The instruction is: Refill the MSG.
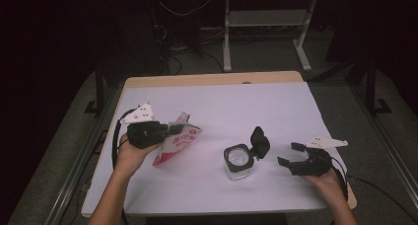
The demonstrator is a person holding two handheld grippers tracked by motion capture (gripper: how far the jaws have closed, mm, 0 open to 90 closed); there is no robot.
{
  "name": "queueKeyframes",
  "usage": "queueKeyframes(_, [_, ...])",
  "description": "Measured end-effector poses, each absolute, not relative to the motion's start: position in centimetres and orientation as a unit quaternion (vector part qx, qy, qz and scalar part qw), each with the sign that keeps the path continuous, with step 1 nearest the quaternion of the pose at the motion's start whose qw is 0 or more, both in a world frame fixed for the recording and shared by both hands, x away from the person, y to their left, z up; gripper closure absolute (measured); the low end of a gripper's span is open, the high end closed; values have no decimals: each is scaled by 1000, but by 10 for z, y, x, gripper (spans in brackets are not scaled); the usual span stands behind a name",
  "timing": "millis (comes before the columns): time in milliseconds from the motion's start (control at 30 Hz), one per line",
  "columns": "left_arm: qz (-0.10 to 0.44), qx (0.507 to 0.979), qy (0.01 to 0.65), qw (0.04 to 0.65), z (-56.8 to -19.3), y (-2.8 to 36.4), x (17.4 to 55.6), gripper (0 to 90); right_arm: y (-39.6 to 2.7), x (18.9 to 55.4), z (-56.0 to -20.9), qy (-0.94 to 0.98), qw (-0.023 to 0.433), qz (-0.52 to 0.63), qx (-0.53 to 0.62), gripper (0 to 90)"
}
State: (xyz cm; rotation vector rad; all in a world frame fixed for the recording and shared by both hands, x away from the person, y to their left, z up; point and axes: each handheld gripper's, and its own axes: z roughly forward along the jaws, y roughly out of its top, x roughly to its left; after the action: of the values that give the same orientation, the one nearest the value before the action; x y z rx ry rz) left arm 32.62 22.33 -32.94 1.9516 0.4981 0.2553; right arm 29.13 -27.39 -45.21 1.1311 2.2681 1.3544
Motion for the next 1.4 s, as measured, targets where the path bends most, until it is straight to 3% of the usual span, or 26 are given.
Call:
queueKeyframes(367, [87,807,194,551,-292,221,332,900,-275,284,-451,779,137,463,399,155])
queueKeyframes(767, [78,795,180,574,-288,221,327,900,-275,246,-440,784,125,466,390,170])
queueKeyframes(900, [72,792,180,579,-289,222,326,900,-264,240,-432,789,129,472,372,225])
queueKeyframes(1067, [62,787,183,586,-289,225,325,900,-253,240,-429,807,95,467,349,294])
queueKeyframes(1300, [57,787,182,587,-287,226,323,900,-237,232,-425,834,64,453,308,475])
queueKeyframes(1400, [54,785,182,590,-287,226,323,900,-230,229,-424,842,50,454,289,484])
